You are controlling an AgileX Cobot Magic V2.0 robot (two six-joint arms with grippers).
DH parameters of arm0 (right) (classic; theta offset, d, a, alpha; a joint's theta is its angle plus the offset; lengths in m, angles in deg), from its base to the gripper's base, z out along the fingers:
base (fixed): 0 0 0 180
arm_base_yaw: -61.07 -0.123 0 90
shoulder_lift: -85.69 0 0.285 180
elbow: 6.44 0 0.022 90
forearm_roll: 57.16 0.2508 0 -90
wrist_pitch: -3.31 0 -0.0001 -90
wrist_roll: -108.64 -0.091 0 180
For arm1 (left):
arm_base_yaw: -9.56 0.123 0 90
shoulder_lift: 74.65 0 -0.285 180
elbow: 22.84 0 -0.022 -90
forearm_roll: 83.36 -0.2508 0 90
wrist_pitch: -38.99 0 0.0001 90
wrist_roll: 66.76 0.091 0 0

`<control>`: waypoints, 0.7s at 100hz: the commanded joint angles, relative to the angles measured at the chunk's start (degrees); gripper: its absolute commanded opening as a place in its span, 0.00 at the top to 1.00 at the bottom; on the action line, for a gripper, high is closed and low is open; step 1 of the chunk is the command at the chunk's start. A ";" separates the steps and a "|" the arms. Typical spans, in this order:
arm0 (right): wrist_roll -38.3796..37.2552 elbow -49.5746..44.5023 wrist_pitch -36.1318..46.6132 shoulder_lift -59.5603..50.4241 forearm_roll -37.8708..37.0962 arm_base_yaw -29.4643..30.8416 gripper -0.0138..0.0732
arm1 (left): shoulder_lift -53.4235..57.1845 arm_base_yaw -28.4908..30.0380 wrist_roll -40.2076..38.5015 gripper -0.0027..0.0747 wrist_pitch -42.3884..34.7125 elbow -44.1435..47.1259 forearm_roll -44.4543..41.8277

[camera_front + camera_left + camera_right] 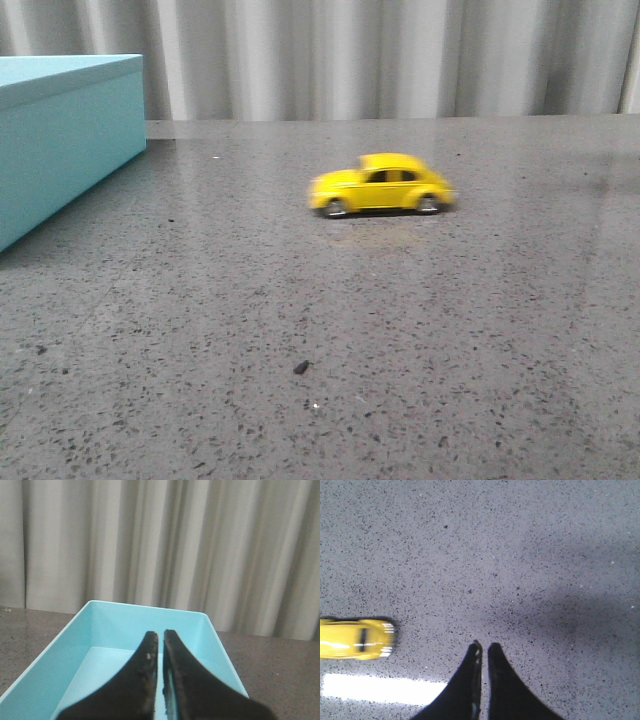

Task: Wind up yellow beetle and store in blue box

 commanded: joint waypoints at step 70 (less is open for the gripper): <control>1.08 -8.46 19.35 -18.96 -0.13 -0.12 0.91 | -13.03 -6.11 3.00 0.99 1.54 -12.12 0.09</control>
